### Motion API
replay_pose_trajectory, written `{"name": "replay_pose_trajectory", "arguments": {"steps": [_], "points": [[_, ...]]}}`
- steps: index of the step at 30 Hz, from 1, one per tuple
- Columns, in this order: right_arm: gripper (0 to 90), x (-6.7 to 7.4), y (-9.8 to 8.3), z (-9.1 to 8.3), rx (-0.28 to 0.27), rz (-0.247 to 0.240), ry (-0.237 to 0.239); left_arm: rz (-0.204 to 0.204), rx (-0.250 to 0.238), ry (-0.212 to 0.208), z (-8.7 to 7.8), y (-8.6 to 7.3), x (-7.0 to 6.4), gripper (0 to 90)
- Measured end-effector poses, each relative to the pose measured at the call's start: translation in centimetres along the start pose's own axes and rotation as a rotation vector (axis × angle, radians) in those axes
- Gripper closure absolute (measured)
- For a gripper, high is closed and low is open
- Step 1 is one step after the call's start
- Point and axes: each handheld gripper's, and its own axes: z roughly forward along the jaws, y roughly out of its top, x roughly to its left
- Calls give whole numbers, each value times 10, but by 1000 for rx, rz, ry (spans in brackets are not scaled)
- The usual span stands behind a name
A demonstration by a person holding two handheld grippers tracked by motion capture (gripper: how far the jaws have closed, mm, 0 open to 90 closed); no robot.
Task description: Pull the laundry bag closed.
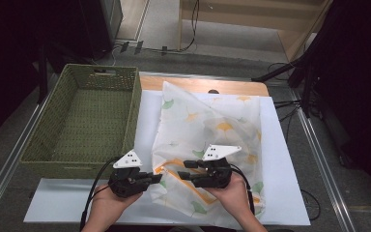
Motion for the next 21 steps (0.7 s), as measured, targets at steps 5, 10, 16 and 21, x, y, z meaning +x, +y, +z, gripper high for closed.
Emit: {"name": "replay_pose_trajectory", "arguments": {"steps": [5, 10, 16, 21], "points": [[607, 4, 9, 6, -13, -5, 31, 10, -2, -20, -1, -2, 3, 868], [685, 6, 13, 17, 2, -3, 75, 8, 17, -26, -3, -7, 8, 868], [720, 10, 14, 32, 28, -12, 114, 4, 28, -35, -2, -9, 12, 868], [747, 8, 12, 43, 54, -4, 119, 10, 44, -34, -4, -12, 13, 868]]}}
